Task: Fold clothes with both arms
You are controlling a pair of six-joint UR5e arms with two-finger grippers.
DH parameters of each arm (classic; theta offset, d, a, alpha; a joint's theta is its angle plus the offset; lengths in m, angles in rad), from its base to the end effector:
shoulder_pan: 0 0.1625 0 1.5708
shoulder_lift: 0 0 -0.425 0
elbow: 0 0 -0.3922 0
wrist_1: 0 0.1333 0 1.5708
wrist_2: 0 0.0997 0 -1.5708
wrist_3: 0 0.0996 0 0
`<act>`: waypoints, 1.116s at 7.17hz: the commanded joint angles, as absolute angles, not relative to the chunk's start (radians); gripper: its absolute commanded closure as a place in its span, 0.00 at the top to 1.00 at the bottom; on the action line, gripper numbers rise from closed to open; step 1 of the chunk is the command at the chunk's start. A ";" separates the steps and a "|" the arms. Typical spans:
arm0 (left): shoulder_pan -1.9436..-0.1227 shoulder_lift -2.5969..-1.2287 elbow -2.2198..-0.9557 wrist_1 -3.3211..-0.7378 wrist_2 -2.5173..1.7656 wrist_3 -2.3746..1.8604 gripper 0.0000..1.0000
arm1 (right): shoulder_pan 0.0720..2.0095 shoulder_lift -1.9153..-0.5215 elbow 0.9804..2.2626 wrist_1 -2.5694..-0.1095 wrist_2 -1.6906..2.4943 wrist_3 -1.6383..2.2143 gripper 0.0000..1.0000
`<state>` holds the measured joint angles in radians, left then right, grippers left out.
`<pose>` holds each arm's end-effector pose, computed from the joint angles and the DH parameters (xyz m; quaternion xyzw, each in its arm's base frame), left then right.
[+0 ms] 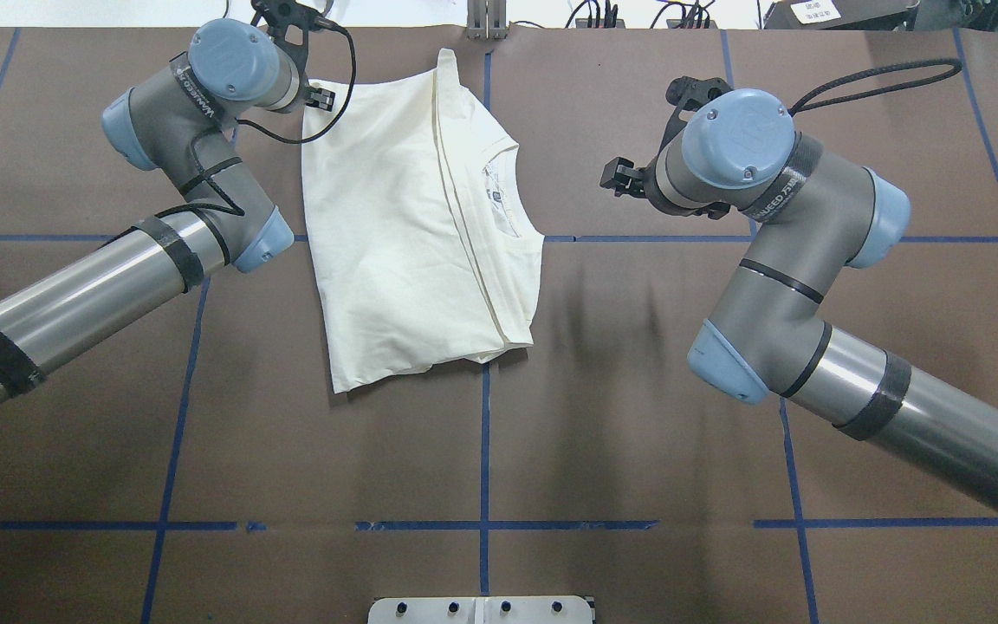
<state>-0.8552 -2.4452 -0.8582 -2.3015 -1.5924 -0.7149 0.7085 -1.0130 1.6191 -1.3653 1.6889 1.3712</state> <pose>0.4608 -0.7300 0.3568 0.3194 0.2904 0.0050 0.9020 -0.4431 -0.5398 0.2954 0.1241 -0.3779 0.2083 0.8935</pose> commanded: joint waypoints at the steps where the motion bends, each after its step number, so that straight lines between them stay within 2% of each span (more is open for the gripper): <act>1: -0.867 -2.439 -0.870 -2.348 -1.609 -0.698 1.00 | 0.668 -1.000 1.615 -1.358 1.683 1.371 1.00; 3: -0.929 -2.354 -0.990 -2.353 -1.786 -0.633 1.00 | 0.629 -0.927 1.541 -1.284 1.634 1.440 0.99; 4: -0.937 -2.308 -1.055 -2.353 -1.790 -0.614 1.00 | 0.620 -0.843 1.454 -1.281 1.625 1.524 0.85; 5: -0.937 -2.306 -1.058 -2.353 -1.789 -0.614 1.00 | 0.611 -0.775 1.371 -1.281 1.626 1.610 0.68; 6: -0.937 -2.304 -1.058 -2.353 -1.790 -0.617 1.00 | 0.601 -0.746 1.329 -1.279 1.626 1.615 0.65; 8: -0.936 -2.304 -1.058 -2.353 -1.790 -0.621 1.00 | 0.577 -0.747 1.298 -1.285 1.624 1.606 0.65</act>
